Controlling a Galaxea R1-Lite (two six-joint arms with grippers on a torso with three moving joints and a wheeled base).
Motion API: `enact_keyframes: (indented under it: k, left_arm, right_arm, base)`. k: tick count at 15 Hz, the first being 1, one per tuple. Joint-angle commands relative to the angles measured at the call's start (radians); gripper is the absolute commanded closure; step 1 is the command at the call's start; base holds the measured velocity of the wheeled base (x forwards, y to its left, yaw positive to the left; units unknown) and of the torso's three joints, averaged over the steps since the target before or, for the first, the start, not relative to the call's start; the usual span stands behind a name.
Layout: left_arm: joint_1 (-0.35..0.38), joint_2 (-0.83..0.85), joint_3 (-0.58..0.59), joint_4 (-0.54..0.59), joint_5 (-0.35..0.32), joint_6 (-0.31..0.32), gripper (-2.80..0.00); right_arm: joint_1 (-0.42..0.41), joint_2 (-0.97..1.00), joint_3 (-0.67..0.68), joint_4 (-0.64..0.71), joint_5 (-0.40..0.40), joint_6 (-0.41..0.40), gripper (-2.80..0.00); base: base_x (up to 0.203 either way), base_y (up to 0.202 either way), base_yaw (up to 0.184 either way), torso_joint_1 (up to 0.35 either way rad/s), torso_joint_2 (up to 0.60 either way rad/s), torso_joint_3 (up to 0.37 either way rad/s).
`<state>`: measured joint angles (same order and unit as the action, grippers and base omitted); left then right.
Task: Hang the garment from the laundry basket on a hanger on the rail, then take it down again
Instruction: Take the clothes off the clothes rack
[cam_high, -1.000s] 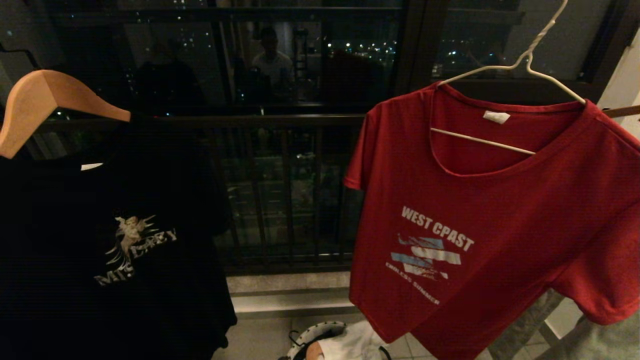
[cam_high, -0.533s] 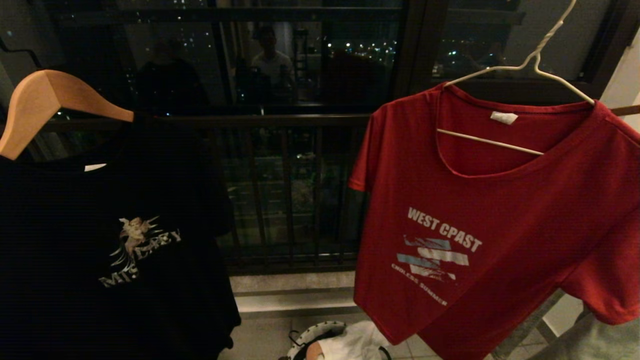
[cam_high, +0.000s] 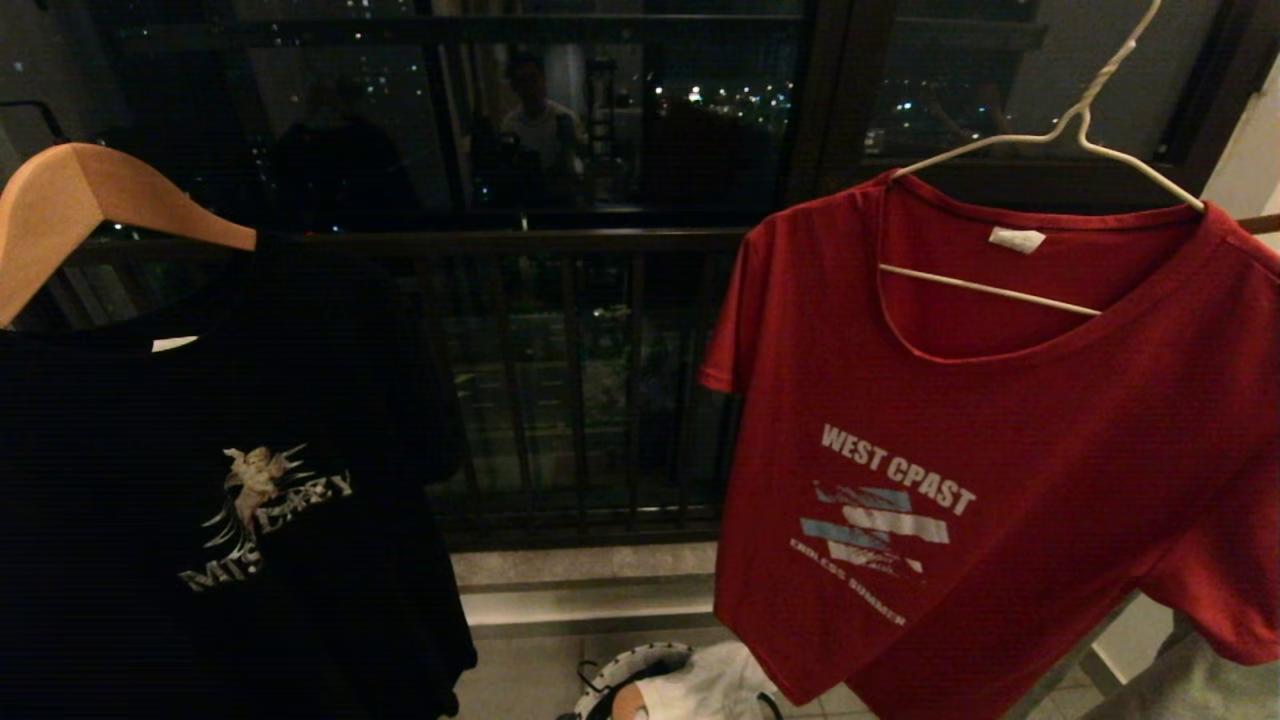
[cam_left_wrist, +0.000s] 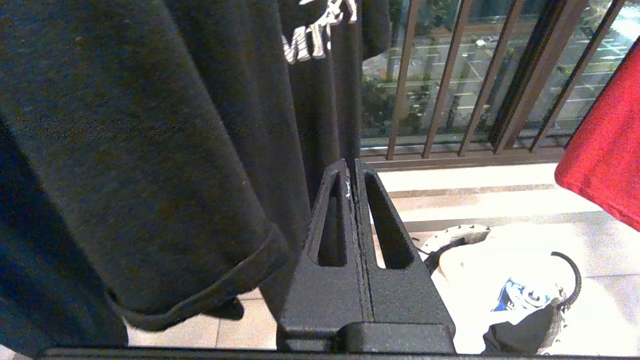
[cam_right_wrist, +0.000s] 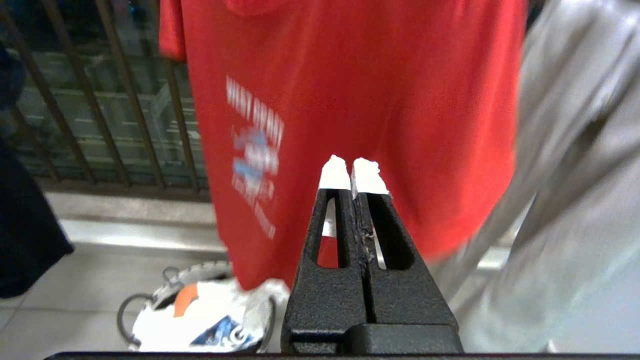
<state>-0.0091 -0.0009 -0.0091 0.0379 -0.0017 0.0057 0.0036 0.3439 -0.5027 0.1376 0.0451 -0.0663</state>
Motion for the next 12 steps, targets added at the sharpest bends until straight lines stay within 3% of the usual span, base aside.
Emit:
enact_keyframes:
  k: [1,6,9,12]
  left_arm:
    - [0.0,-0.002,0.0,0.0,0.0,0.0,0.0]
    - [0.0,-0.001,0.0,0.0,0.0,0.0,0.0]
    - [0.0,-0.001,0.0,0.0,0.0,0.0,0.0]
    - [0.0,-0.002,0.0,0.0,0.0,0.0,0.0]
  right_arm:
    - [0.001,0.182,-0.119,0.004,0.005,-0.015,0.0]
    - [0.0,0.476,-0.45,0.07,0.001,-0.077,0.0]
    - [0.0,0.597,-0.694,0.241,0.0,-0.105,0.0]
    - [-0.001,0.714,-0.94,0.506,0.001,-0.159,0.0]
  base:
    - [0.0,0.0,0.0,0.0,0.0,0.0]
    - [0.0,0.0,0.0,0.0,0.0,0.0]
    - [0.0,0.0,0.0,0.0,0.0,0.0]
    - [0.0,0.0,0.0,0.0,0.0,0.0]
